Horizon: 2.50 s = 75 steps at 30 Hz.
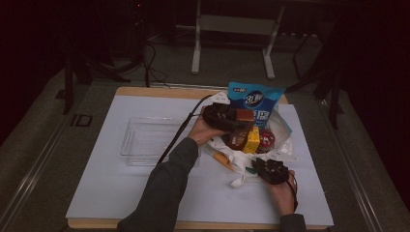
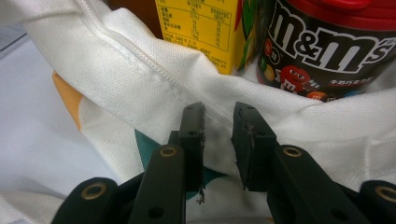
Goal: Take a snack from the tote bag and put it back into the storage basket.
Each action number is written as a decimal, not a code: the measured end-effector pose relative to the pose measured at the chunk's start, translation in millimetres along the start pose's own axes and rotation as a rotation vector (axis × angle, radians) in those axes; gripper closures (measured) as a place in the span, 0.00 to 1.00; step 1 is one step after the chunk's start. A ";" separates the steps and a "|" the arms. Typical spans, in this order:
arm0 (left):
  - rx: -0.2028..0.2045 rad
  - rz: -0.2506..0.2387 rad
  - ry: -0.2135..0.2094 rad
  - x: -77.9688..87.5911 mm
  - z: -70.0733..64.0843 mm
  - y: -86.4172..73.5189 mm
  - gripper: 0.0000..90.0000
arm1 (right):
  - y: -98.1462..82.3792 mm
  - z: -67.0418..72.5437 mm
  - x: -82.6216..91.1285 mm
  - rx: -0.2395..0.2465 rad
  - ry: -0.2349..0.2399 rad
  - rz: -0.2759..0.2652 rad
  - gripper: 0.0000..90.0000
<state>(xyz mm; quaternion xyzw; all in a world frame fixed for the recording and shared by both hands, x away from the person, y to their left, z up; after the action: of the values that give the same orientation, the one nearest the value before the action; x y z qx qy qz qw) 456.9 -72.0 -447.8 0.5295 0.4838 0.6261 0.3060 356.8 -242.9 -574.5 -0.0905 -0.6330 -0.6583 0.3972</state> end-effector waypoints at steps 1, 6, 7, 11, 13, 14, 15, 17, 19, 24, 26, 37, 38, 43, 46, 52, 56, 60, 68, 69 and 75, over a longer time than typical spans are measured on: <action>-0.001 0.002 -0.003 -1.0 0.0 -0.2 0.31 | 0.0 -0.1 0.0 0.000 0.001 0.000 0.82; -0.023 0.012 0.004 -6.4 -1.0 1.5 0.31 | 0.1 -0.3 0.0 0.001 0.004 0.000 0.82; -0.023 0.012 0.004 -6.4 -1.0 1.5 0.31 | 0.1 -0.3 0.0 0.000 0.004 0.000 0.82; -0.010 0.004 0.011 -8.6 -1.1 2.3 0.31 | 0.0 -0.2 0.1 0.001 0.005 0.001 0.82; -0.005 0.001 0.009 -8.8 -1.3 2.6 0.31 | 0.0 -0.2 0.1 0.001 0.006 0.001 0.82; 0.005 -0.005 0.007 -9.5 -2.3 2.9 0.32 | 0.0 -0.2 0.1 0.001 0.006 0.001 0.82; 0.008 -0.008 0.012 -9.9 -2.7 2.9 0.32 | 0.0 -0.2 0.1 0.001 0.006 0.001 0.82; 0.015 -0.020 0.015 -10.8 -4.4 3.0 0.33 | 0.0 -0.1 0.1 0.002 0.004 0.001 0.82; 0.024 -0.032 0.015 -11.0 -5.4 3.2 0.34 | -0.1 -0.1 0.1 0.002 0.004 0.001 0.82; 0.005 -0.038 0.026 -9.5 -8.5 2.9 0.36 | -0.1 0.0 0.1 0.003 0.004 0.001 0.82; -0.004 -0.035 0.029 -9.1 -9.2 3.0 0.39 | -0.1 0.0 0.1 0.003 0.004 0.001 0.82; -0.057 -0.003 0.053 0.2 -14.2 3.7 0.43 | -0.5 0.5 0.2 0.013 -0.001 -0.003 0.81; -0.061 -0.007 0.055 1.5 -14.3 4.0 0.44 | -0.6 0.7 0.2 0.016 -0.004 -0.004 0.81; -0.069 -0.021 0.072 9.0 -15.4 5.6 0.45 | -0.9 1.2 0.3 0.021 -0.006 -0.005 0.81; -0.074 -0.040 0.087 14.9 -15.8 8.9 0.46 | -0.9 1.1 0.3 0.021 -0.005 -0.006 0.81; -0.073 -0.090 0.112 30.4 -18.0 20.6 0.46 | -1.0 1.2 0.4 0.023 -0.007 -0.007 0.81; -0.070 -0.124 0.126 44.4 -18.5 28.3 0.47 | -0.9 1.3 0.2 0.025 -0.008 -0.008 0.81; -0.063 -0.134 0.150 58.0 -18.0 32.8 0.47 | -0.9 1.2 0.1 0.024 -0.009 -0.010 0.81; -0.047 -0.181 0.174 80.0 -21.2 37.1 0.47 | -1.2 1.2 0.4 0.023 -0.012 -0.016 0.81; -0.043 -0.185 0.176 81.6 -22.6 37.4 0.47 | -1.3 1.1 0.4 0.025 -0.013 -0.017 0.81; -0.057 -0.183 0.167 91.9 -32.3 40.6 0.47 | -1.3 1.0 0.4 0.022 -0.011 -0.017 0.80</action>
<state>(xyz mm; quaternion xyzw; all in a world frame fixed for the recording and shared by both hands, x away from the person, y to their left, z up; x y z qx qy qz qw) 408.0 -12.7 -375.5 0.4202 0.5359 0.6509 0.3356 355.2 -242.3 -575.1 -0.0842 -0.6429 -0.6544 0.3890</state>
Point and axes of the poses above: each handheld gripper's, and its own axes: x roughly backward along the jaws, y roughly out of its top, z roughly to its left, the point moved 6 cm from there along -x, roughly forward along the jaws, and after that the axes turned 9 degrees about -x, right-handed, at the moved point
